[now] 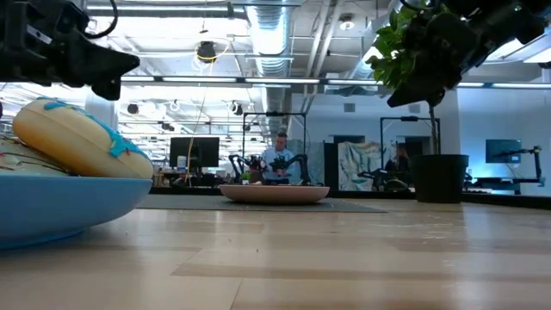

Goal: Pick & Place donuts
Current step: Return to Home Position

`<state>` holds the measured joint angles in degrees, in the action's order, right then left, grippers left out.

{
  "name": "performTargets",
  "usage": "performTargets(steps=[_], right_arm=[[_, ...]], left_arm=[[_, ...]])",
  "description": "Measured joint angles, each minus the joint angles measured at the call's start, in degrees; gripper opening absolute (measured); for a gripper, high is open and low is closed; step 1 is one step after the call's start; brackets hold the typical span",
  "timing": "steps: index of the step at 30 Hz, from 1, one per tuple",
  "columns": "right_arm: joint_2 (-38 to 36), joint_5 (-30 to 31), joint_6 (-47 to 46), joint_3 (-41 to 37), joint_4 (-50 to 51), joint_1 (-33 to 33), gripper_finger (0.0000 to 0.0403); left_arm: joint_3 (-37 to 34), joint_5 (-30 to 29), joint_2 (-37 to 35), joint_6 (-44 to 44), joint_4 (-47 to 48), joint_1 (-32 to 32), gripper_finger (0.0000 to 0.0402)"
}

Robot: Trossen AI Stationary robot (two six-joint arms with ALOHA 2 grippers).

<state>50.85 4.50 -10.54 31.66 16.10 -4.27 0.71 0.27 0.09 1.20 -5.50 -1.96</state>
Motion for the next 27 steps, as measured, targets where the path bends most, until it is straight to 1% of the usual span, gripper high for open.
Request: performTargets(steps=[2, 4, 7, 9, 12, 16, 18, 21, 24, 27], right_arm=[[0.0, -0.1, -0.4, 0.0, -0.5, 0.0, 0.0], [0.0, -0.2, -1.4, 0.0, -1.2, 0.1, 0.0], [0.0, -0.3, -0.7, 0.0, -3.3, 0.2, 0.0], [0.0, -0.3, 0.3, -0.1, -3.6, 0.2, 0.0], [0.0, -0.6, 0.1, -2.4, -4.7, 0.2, 0.0], [0.0, -1.3, -4.3, -7.3, -12.2, 2.3, 0.0], [0.0, -0.2, -4.9, -9.5, -15.5, 4.4, 0.0], [-0.1, 2.9, -4.9, -10.7, -16.6, 7.0, 0.0], [-2.2, 3.4, -4.0, -12.0, -16.7, 8.7, 0.0], [-6.2, 3.4, -2.6, -14.1, -16.9, 9.5, 0.0]], left_arm=[[0.0, 0.3, 0.0, -0.2, -0.1, 0.0, 0.0], [0.0, 2.5, 0.1, -1.0, 0.7, 0.0, 0.0], [0.0, 5.1, 0.2, -4.5, 2.8, 0.0, 0.0], [0.0, 4.9, 0.3, -5.5, 2.8, 0.0, 0.0], [0.0, 3.3, 0.4, -5.3, 3.1, 0.0, 0.0], [0.0, 1.9, 0.4, -5.2, 3.4, 0.0, 0.0], [0.0, 1.4, 0.4, -5.3, 3.4, 0.0, 0.0], [0.0, 0.9, 0.4, -5.3, 3.5, 0.0, 0.0], [0.0, 0.9, 0.4, -5.3, 3.5, 0.0, 0.0], [0.0, 0.9, 0.4, -5.3, 3.5, 0.0, 0.0]])
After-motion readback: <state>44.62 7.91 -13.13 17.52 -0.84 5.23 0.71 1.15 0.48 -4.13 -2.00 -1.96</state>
